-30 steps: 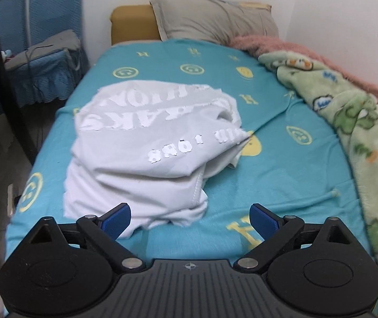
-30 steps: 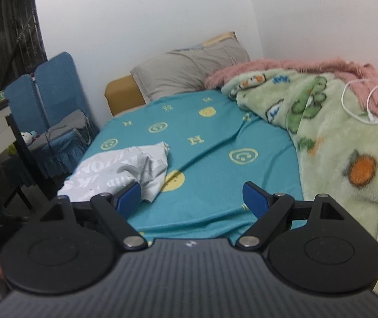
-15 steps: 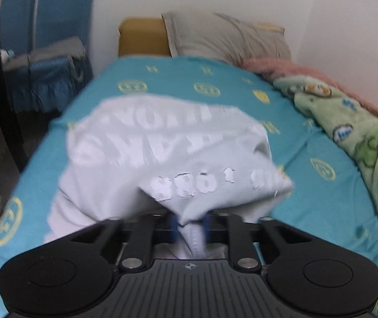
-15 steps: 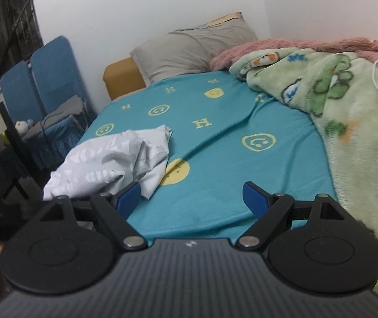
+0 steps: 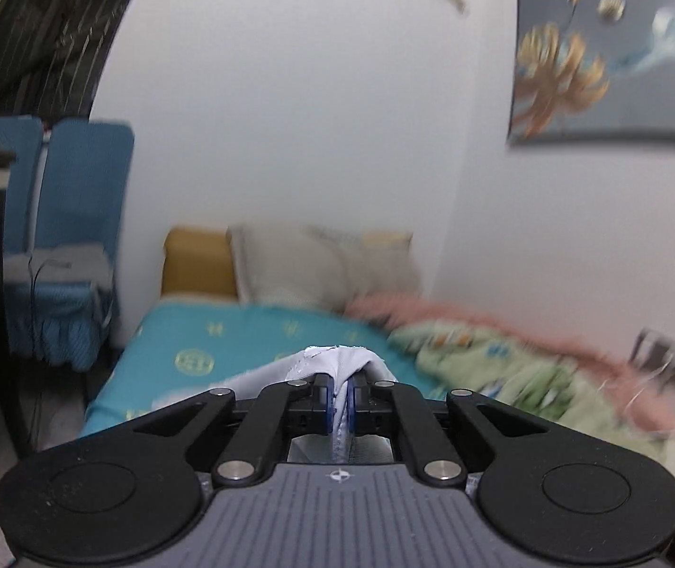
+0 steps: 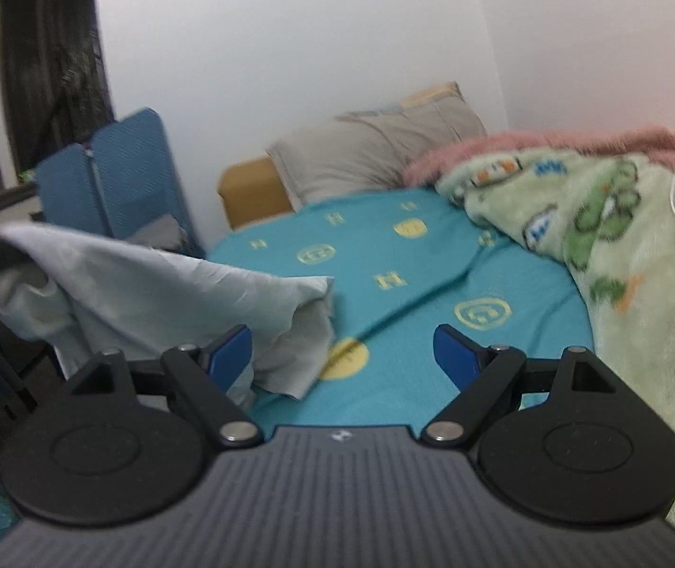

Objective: Fold clothes

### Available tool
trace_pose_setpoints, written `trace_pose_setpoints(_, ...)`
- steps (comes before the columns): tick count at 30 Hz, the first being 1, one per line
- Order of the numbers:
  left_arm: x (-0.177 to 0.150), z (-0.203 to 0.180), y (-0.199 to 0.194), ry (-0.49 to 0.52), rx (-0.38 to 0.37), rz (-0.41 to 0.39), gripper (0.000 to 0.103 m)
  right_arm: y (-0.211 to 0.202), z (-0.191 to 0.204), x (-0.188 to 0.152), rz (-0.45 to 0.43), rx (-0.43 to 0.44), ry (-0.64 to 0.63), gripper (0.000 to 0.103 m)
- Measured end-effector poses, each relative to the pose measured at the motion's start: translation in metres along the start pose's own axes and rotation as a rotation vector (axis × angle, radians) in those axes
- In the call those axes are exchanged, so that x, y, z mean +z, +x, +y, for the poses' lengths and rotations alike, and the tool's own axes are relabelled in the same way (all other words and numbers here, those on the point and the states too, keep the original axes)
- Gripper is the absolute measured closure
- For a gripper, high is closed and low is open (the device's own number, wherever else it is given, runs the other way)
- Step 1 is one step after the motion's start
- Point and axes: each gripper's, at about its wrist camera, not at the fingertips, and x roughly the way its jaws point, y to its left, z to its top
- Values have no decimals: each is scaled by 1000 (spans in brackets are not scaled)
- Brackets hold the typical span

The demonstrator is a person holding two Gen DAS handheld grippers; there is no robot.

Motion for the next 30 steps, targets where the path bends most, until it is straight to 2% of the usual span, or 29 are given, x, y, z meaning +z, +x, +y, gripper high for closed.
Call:
trace_pose_setpoints(3, 11, 2, -39, -36, -78, -78, 98, -18, 14, -1, -12, 76, -26, 18)
trace_pose_setpoints(6, 13, 5, -63, -47, -134, -117, 98, -31, 30, -3, 14, 232, -30, 18)
trace_pose_setpoints(11, 5, 16, -62, -92, -153, -47, 97, -26, 73, -18, 119, 458, -121, 18)
trace_pose_setpoints(12, 4, 20, -58, -102, -153, -33, 97, -20, 82, -22, 149, 485, -143, 21)
trace_pose_setpoints(13, 2, 26, -54, -110, -153, -24, 97, -11, 91, -27, 184, 491, -168, 33)
trace_pose_setpoints(15, -1, 38, -49, -125, -151, -10, 97, 8, 105, -38, 253, 462, -215, 45)
trace_pose_setpoints(16, -3, 44, -46, -134, -149, -1, 97, 16, 106, -41, 279, 446, -221, 70)
trace_pose_setpoints(18, -4, 56, -36, -151, -133, 30, 97, 27, 99, -41, 301, 417, -197, 95)
trace_pose_setpoints(23, -5, 83, 2, -180, -116, 170, 96, 17, 53, -5, 174, 332, 25, 99)
trace_pose_setpoints(26, -17, 76, 13, -121, -116, 246, 95, 9, 24, 13, 95, 263, 150, 99)
trace_pose_setpoints(30, -37, 62, 25, -27, -114, 339, 89, 9, -9, 28, 21, 166, 181, 99)
